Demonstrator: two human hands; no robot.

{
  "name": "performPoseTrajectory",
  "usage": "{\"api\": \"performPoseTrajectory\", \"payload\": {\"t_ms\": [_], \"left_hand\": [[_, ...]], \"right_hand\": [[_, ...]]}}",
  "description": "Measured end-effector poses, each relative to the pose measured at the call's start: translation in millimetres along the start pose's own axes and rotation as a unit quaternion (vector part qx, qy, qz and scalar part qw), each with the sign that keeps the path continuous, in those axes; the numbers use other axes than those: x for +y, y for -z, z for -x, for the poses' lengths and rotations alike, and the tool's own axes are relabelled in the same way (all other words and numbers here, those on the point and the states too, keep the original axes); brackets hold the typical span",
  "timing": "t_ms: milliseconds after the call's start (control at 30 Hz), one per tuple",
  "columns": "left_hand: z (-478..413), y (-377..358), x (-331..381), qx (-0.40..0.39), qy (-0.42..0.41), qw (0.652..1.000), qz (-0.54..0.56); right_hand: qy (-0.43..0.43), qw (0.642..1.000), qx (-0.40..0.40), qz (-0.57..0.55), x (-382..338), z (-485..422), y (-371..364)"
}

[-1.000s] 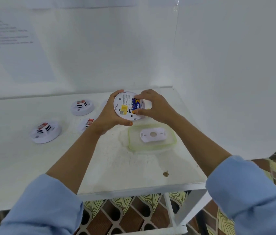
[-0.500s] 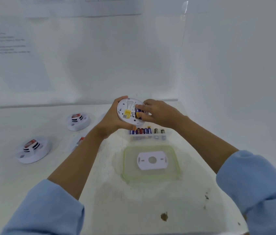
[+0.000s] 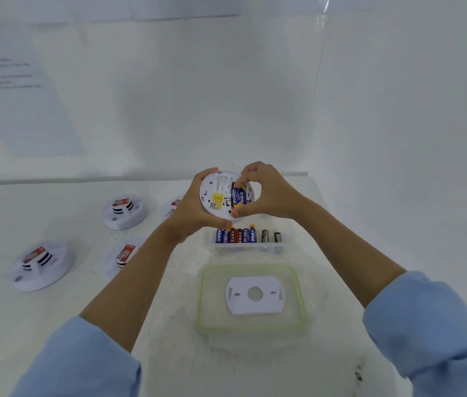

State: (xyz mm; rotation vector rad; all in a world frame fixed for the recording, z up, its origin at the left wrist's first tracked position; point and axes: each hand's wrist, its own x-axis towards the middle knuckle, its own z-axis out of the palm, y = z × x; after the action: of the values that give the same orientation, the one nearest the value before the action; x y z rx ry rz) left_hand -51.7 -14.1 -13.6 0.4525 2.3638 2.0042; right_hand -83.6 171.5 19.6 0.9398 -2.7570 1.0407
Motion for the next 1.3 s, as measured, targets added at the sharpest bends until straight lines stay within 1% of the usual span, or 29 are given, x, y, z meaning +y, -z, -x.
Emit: {"api": "performPoseTrajectory", "payload": {"t_ms": [100,133,167,200,267,300,333,400,433,467,533,567,600,633,733,833,933,1100,1200,1300], "left_hand": [[-2.8,5.9,-1.2,0.009,-0.004,1.000,-0.008],[-3.3,8.5,-1.7,0.009,-0.005,1.000,-0.012],[-3.3,10.9,-2.0,0.008,-0.004,1.000,-0.015],[-3.2,12.9,-2.8,0.005,-0.004,1.000,-0.018],[-3.0,15.0,-4.9,0.000,-0.005,1.000,-0.023],[-3.4,15.6,-6.0,-0.002,-0.006,1.000,-0.023],[-3.9,15.9,-7.0,-0.004,-0.008,1.000,-0.022],[-4.6,16.8,-8.4,-0.012,-0.009,1.000,-0.016],[-4.9,17.5,-9.0,-0.017,-0.009,1.000,-0.011],[-5.3,18.2,-9.7,-0.021,-0.009,1.000,-0.007],[-6.8,18.8,-10.9,-0.026,-0.008,1.000,0.000],[-7.4,18.3,-11.4,-0.028,-0.011,1.000,0.002],[-8.0,17.2,-12.1,-0.030,-0.015,0.999,0.002],[-8.6,16.0,-12.8,-0.030,-0.020,0.999,0.002],[-10.6,12.8,-15.2,-0.020,-0.031,0.999,0.001],[-12.3,10.9,-15.9,-0.004,-0.042,0.999,-0.002],[-14.1,10.7,-16.5,0.000,-0.047,0.999,-0.002],[-14.1,9.7,-16.5,-0.005,-0.045,0.999,-0.006],[-16.1,11.1,-18.6,-0.009,-0.043,0.999,-0.008],[-17.4,12.5,-19.0,-0.016,-0.046,0.999,-0.006]], "right_hand": [[-0.015,0.999,0.036,-0.033,-0.6,0.0,6.1],[-0.032,0.999,0.034,-0.020,0.3,1.3,10.5],[-0.051,0.998,0.007,0.032,1.4,3.1,14.3],[-0.070,0.990,-0.042,0.112,2.3,5.2,16.4],[-0.096,0.952,-0.141,0.252,3.7,9.2,11.3],[-0.103,0.938,-0.170,0.285,4.8,11.0,5.9],[-0.109,0.932,-0.187,0.292,5.8,12.6,1.5],[-0.134,0.938,-0.197,0.250,5.1,14.3,0.9],[-0.145,0.950,-0.182,0.208,3.5,14.4,3.9],[-0.144,0.965,-0.148,0.163,1.3,13.9,7.2],[-0.116,0.989,-0.042,0.087,-6.3,10.0,8.9],[-0.097,0.993,0.008,0.065,-11.1,7.5,6.3],[-0.081,0.994,0.042,0.059,-16.0,4.7,2.1],[-0.072,0.994,0.059,0.064,-19.7,2.0,-3.3],[-0.076,0.991,0.090,0.066,-21.9,-4.1,-20.3],[-0.082,0.984,0.140,0.076,-20.4,-8.3,-30.8],[-0.093,0.979,0.168,0.074,-21.3,-12.1,-36.9],[-0.125,0.978,0.165,0.004,-16.8,-21.3,-33.7],[-0.127,0.979,0.158,-0.027,-13.1,-22.8,-31.8],[-0.119,0.977,0.174,-0.039,-9.7,-22.5,-31.9]]}}
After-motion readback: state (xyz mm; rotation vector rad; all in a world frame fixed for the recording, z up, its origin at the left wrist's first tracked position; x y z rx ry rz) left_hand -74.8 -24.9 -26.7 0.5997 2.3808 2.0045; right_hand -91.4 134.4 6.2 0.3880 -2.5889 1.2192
